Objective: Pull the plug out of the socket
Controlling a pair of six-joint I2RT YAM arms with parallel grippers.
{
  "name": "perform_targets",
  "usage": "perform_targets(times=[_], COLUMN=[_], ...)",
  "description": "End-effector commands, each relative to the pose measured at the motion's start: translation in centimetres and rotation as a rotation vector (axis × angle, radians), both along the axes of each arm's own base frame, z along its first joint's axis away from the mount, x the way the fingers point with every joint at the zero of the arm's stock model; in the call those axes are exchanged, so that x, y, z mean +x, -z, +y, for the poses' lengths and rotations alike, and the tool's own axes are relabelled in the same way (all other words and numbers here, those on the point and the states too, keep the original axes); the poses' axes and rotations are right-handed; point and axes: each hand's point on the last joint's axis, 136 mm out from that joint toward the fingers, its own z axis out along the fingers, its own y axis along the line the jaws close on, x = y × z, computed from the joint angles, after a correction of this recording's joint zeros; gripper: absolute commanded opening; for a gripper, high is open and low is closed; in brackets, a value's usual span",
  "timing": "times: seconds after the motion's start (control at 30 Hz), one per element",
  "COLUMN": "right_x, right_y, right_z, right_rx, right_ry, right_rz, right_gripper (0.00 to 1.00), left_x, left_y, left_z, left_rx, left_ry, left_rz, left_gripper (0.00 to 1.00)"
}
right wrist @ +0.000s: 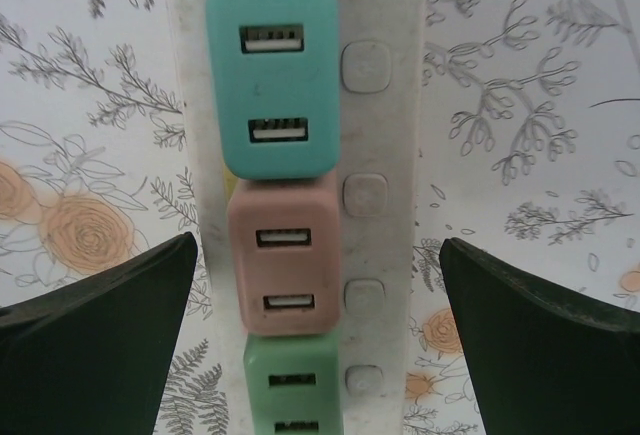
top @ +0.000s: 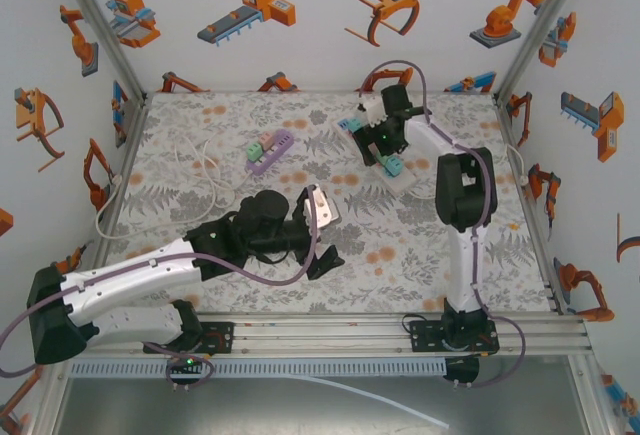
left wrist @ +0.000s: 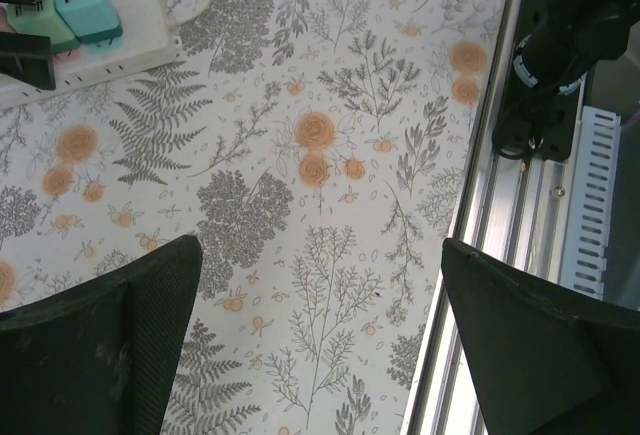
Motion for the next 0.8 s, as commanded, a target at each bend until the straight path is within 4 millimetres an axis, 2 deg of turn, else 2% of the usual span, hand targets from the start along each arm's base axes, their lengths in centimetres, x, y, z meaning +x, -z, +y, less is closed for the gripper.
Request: perform_targets(times=[0.0, 0.1, 0.17, 0.3, 0.4, 0.53, 0.63, 0.77], right_x=[-0.3, -0.8, -1.1, -2.0, -3.3, -6.6, -9.8, -14.8], right_y=[0.3, 1.4, 1.7, 0.6, -0.6, -1.9, -2.8, -3.0], right_z=[0.1, 0.1, 0.1, 0.7, 1.6, 3.5, 4.9, 6.5], right_rx=[-0.025, -0.039, -0.045, -0.013, -0.007, 0.001, 0.018, 0.014], right_ry=[-0.042, -0.063, -0.077, -0.123, -0.189, -0.317, -0.424, -0.576], right_rz=[0.021, 0.047, 0.054, 0.049, 0.024, -0.012, -0.043, -0.067], right_gripper=[0.97, 0.94, 0.87, 0.62, 0.56, 0.53, 0.5, 0.5], left_x=[0.3, 1.0, 1.4, 2.4, 3.6, 3.2, 2.3, 1.1], left_y=[-1.1, -1.2, -1.3, -1.5, -1.3, -0.6, 1.0, 2.4], left_z=[0.2, 0.6, 0.8, 1.4, 2.4, 3.5, 5.0, 7.4], left_rx=[-0.012, -0.013, -0.009, 0.001, 0.016, 0.074, 0.179, 0.247], left_ry=[-0.019, -0.062, -0.088, -0.154, -0.232, -0.212, -0.158, -0.113], left_rz=[-0.042, -0.059, -0.067, -0.086, -0.103, -0.136, -0.17, -0.194], left_gripper=[0.97, 0.97, 0.97, 0.97, 0.97, 0.97, 0.97, 0.97])
